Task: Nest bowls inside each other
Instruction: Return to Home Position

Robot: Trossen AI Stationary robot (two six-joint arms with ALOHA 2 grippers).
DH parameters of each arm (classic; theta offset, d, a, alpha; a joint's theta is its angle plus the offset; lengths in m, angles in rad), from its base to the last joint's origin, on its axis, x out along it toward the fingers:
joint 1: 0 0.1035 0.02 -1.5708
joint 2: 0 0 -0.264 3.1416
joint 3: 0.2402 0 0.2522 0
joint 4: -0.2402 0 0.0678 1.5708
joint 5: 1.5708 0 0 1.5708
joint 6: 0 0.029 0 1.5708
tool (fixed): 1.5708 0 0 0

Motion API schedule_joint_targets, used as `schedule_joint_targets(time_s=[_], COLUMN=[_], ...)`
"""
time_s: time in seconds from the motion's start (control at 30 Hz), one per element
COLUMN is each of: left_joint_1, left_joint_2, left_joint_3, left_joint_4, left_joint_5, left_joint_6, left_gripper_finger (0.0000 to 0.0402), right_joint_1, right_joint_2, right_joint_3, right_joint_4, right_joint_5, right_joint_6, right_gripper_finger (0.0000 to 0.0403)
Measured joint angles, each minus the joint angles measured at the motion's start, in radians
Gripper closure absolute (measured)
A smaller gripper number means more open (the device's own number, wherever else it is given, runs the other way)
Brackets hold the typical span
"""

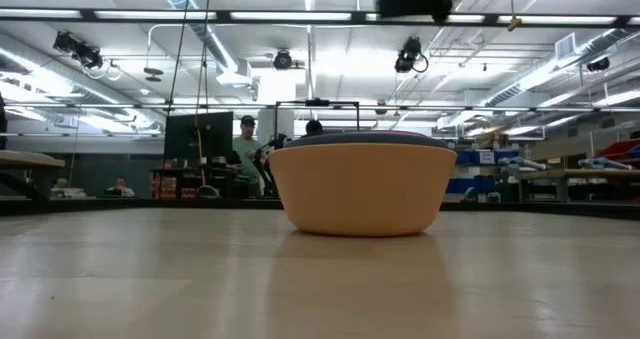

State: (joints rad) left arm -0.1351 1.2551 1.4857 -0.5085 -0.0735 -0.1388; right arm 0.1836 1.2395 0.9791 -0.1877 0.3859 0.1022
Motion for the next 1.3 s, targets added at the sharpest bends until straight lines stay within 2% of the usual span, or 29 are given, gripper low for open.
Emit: schedule_joint_targets(time_s=[0.07, 0.13, 0.27, 0.4, 0.57, 0.7, 0.8, 1.03, 1.3], left_joint_1=[-0.006, -0.012, -0.048, -0.089, -0.15, -0.174, -0.182, -0.182, -0.182], left_joint_2=[-0.032, -0.064, -0.111, -0.178, -0.287, -0.375, -0.446, -0.666, -0.886], left_joint_3=[0.0, -0.001, -0.002, -0.003, -0.01, -0.073, -0.162, -0.442, -0.669], left_joint_4=[0.014, 0.0, -0.014, 0.035, 0.054, 0.062, 0.105, 0.263, 0.304], left_joint_5=[-0.003, -0.003, 0.02, 0.05, 0.046, 0.031, -0.01, -0.012, -0.012], left_joint_6=[0.023, 0.033, 0.082, 0.137, 0.17, 0.189, 0.188, 0.179, 0.18], left_gripper_finger=[0.0286, 0.0286, 0.0286, 0.0286, 0.0286, 0.0286, 0.0286, 0.0287, 0.0287], right_joint_1=[0.008, 0.014, 0.012, 0.014, 0.03, 0.05, 0.062, 0.067, 0.067], right_joint_2=[-0.036, -0.089, -0.222, -0.36, -0.487, -0.548, -0.579, -0.646, -0.716], right_joint_3=[0.0, 0.0, 0.0, 0.001, 0.001, 0.001, 0.001, 0.001, 0.0], right_joint_4=[0.096, 0.153, 0.167, 0.083, -0.041, -0.079, -0.088, -0.139, -0.229], right_joint_5=[-0.136, -0.221, -0.285, -0.321, -0.306, -0.293, -0.292, -0.244, -0.21], right_joint_6=[-0.083, -0.127, -0.139, -0.14, -0.148, -0.16, -0.179, -0.193, -0.208], right_gripper_finger=[0.0257, 0.0257, 0.0257, 0.0257, 0.0257, 0.0257, 0.0257, 0.0257, 0.0257])
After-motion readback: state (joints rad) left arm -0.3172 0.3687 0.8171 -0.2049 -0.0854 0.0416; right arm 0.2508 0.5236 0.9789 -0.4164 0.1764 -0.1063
